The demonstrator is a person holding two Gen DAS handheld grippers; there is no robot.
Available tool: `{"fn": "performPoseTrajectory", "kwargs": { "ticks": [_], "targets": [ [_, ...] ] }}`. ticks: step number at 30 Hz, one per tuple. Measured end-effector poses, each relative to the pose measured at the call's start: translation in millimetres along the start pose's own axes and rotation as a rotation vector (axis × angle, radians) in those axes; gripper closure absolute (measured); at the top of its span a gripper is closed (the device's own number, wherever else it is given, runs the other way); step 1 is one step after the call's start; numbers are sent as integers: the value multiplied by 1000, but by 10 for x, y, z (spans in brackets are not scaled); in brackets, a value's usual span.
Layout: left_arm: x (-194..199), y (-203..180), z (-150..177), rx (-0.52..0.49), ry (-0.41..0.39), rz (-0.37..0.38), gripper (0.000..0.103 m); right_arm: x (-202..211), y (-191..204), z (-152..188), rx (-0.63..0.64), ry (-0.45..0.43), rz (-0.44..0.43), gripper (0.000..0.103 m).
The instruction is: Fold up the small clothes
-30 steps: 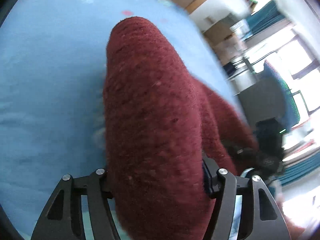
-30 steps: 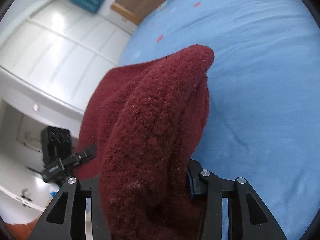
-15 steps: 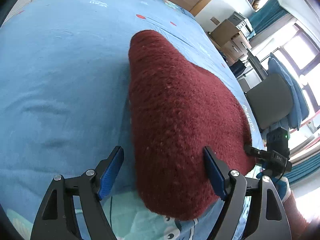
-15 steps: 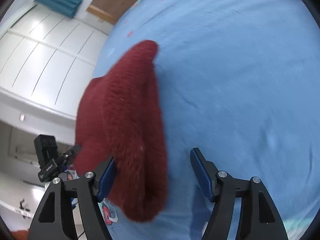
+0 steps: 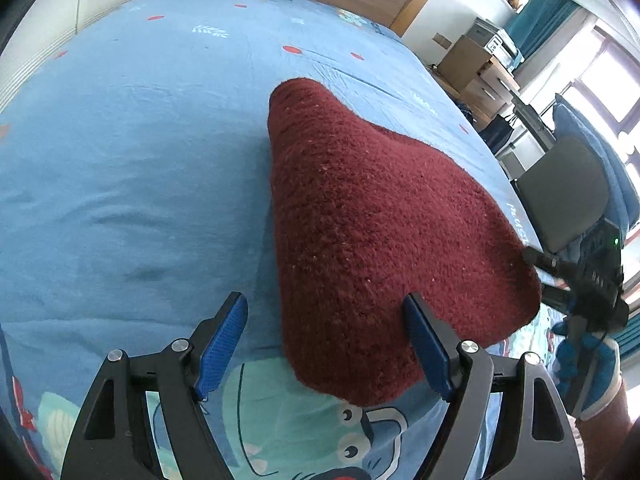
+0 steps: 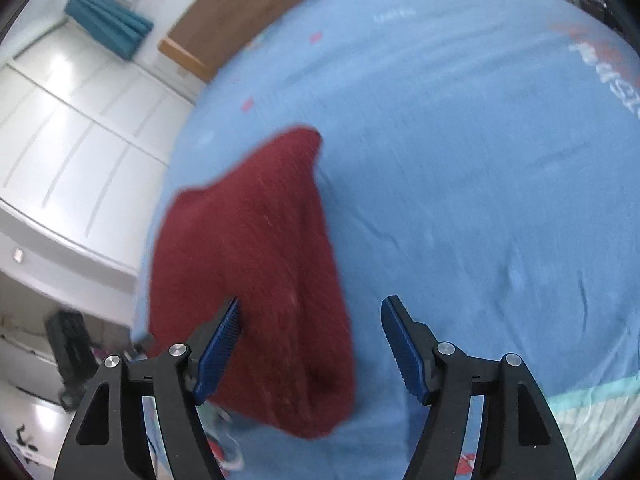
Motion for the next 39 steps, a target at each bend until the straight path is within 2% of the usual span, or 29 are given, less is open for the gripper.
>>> {"fn": "performPoseTrajectory", "kwargs": {
  "ticks": [4,9,13,19,25,32,39],
  "targets": [
    [-32,-6,23,-2,-2,2,27,-64,85,-155,-17,-42,20,31],
    [-26,83,141,12,2,26,25,-357,-33,-60,40,15,164,29],
    [20,106,134,29,-2,28,25,-406,-132,-2,3,14,155,26],
    [139,91,173,16,-8,2,25,-195,-156,213,24,1,141,26],
    [341,30,229,11,-33,-34,26,85,-263,488,4,-4,190,26],
    [734,-135,393,-23,-83,-77,26,376,-164,616,25,-38,246,26],
    [1171,-262,614,-42,-149,-194,21,752,177,842,69,-114,251,25]
  ]
}}
Point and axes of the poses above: each gripper's, at about its wrist camera, not at the fingertips, and x roughly against the way its jaws point, y to its left, z to its underside, the point moved 7 cm from there along -x, roughly the way its jaws point, and after that the axes turned 7 degrees about -x, right-handed, at the moved point
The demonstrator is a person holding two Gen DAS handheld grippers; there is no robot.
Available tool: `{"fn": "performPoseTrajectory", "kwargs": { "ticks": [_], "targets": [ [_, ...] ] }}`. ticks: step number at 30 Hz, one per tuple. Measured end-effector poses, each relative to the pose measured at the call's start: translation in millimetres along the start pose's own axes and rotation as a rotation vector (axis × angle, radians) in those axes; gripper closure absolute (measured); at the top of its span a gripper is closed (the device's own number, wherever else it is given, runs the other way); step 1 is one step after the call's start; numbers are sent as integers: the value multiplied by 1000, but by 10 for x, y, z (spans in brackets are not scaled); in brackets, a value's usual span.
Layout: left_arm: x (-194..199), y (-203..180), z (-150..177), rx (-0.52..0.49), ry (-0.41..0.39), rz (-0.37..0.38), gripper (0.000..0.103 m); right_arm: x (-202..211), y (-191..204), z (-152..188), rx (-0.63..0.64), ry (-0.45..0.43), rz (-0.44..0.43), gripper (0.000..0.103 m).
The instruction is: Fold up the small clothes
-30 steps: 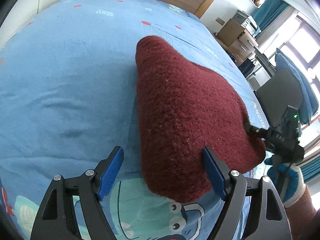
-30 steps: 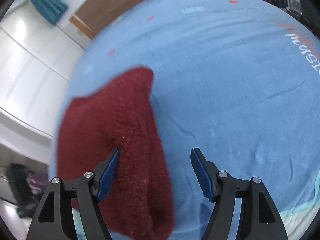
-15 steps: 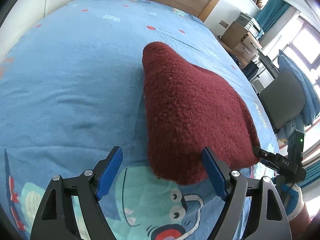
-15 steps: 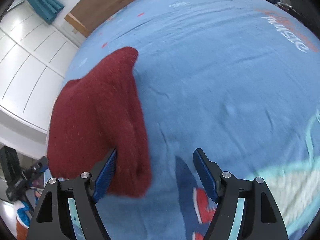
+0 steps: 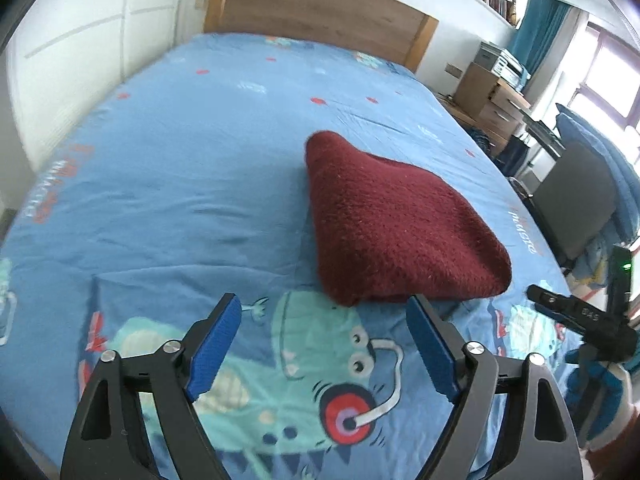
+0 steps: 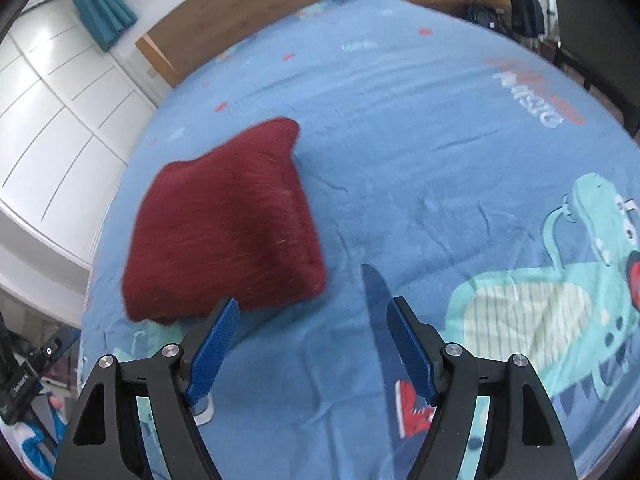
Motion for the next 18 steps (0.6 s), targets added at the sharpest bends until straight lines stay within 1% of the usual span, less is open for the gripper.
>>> {"fn": "performPoseTrajectory", "kwargs": {
  "ticks": [3,8,10,13,16,18],
  "targets": [
    [153,-28,80,-25,-25,-47,21,197,156,127,41,-43,18,25],
    [384,-81,268,-45,-71,-115,15,567,420,424,136,-114,60,25],
    [442,-99,340,-54,-86,-143,11,677,510,521,164,-140,73,24],
    [535,-146,460,-68,-108,-190,6,853,616,693,207,-188,105,21],
    [563,-177,551,-89,-125,-235,4,998,686,856,248,-238,130,17],
    [575,-212,621,-101,-133,-258,2,1068,704,931,262,-259,139,11]
  ]
}}
Point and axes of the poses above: each gripper's, at about its wrist camera, not at the fingertips, and x roughly against the way its jaws point, y to its left, z to its underside, the point moved 7 cm from there along -x, roughly the way its jaws point, and after that the axes turned 7 degrees about -x, right-handed, at the moved point
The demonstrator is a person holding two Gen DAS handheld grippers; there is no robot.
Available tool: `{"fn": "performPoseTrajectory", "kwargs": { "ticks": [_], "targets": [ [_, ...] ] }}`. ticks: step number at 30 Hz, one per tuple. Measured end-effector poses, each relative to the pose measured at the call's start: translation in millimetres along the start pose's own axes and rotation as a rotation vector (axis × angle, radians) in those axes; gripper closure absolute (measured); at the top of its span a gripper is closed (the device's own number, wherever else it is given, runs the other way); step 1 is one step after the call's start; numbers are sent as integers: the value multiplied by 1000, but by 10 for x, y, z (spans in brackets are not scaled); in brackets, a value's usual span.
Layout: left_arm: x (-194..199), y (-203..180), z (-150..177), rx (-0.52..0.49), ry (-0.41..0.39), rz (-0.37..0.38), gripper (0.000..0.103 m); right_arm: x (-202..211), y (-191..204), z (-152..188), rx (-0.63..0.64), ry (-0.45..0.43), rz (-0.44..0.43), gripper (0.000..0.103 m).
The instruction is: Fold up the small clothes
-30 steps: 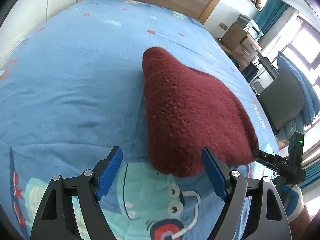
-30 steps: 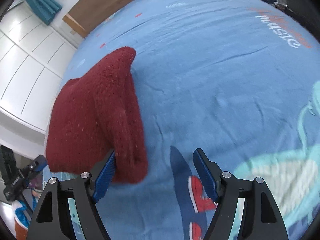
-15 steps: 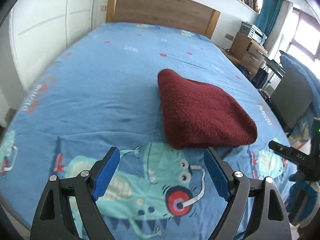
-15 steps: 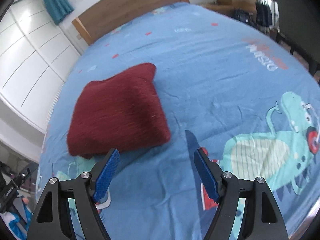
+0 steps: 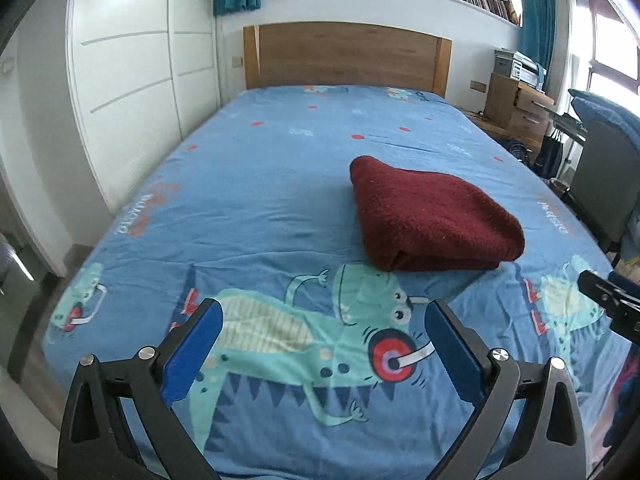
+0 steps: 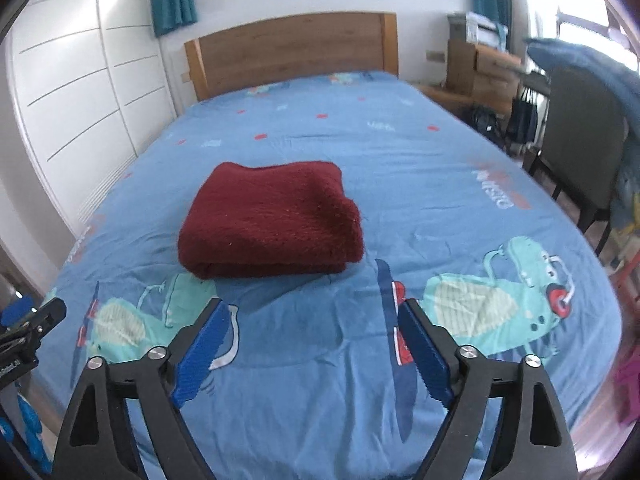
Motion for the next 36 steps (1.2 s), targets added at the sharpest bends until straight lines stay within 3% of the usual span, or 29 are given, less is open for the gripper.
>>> {"fn": "performPoseTrajectory", "kwargs": {
  "ticks": [3,22,36],
  "targets": [
    [41,-20,93,4,-8,-20,1,140,19,86,18,-29,18,1],
    [377,-172,181,19,-89,-59,1,702,-4,161,33,-156,38,1],
    [404,-288,168,2,-109,-31,1,777,56,159,48,-166,29,1]
  ]
}}
Point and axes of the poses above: each gripper's, at about its wrist camera, not at the fingertips, and x roughly against the way its jaws point, y to its left, z to its underside, the point moved 7 cm from there along -x, roughly the way its jaws point, and after that the axes turned 7 degrees about -x, right-handed, at the moved point
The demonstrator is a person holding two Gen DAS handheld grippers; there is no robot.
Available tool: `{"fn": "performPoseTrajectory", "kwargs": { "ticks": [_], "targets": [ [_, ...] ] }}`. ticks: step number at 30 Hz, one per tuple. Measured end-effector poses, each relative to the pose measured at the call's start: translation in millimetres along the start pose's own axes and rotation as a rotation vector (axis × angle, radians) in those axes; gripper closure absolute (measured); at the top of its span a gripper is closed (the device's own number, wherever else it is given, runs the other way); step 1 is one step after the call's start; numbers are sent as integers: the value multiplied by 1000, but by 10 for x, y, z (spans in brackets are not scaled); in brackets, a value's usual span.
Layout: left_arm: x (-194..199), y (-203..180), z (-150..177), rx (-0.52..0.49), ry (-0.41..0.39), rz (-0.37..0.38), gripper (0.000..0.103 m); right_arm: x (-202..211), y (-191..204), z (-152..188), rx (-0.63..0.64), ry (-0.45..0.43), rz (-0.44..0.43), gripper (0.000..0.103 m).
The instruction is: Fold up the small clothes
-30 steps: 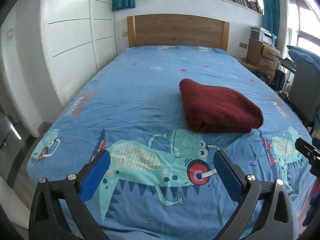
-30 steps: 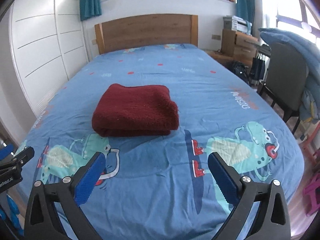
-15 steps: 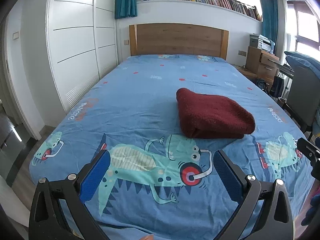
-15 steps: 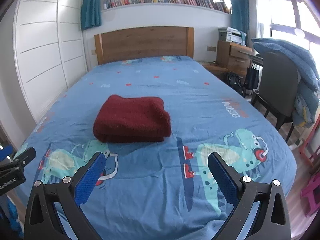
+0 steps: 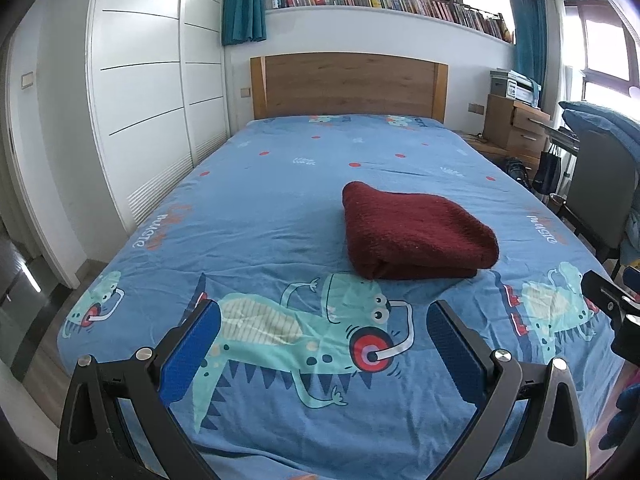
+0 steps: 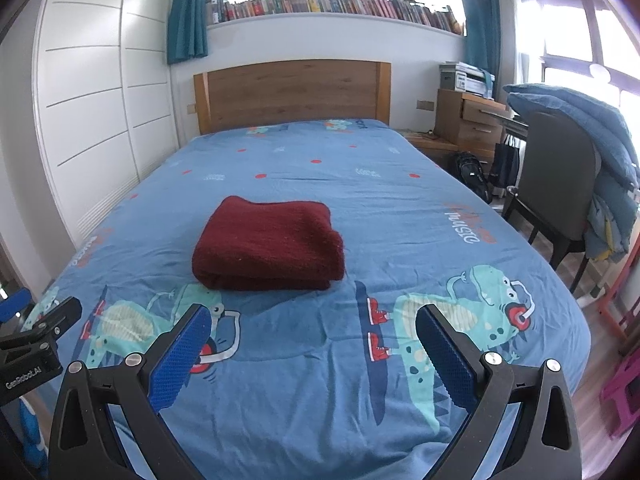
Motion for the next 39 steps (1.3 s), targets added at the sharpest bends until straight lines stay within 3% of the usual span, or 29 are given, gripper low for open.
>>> {"fn": "performPoseTrajectory", "kwargs": {
  "ticks": [39],
  "targets": [
    [34,101,74,28,16,2,1,47,-210,-6,-13,1,52,1]
  ]
}}
Point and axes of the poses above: each gripper's, at about its wrist camera, not at the fingertips, and x roughly against the way its jaws point, y to its left, z to its underside, the point moved 7 cm from there along -x, roughly the way its jaws point, and after that the axes turned 7 degrees about -x, right-handed, at the moved point
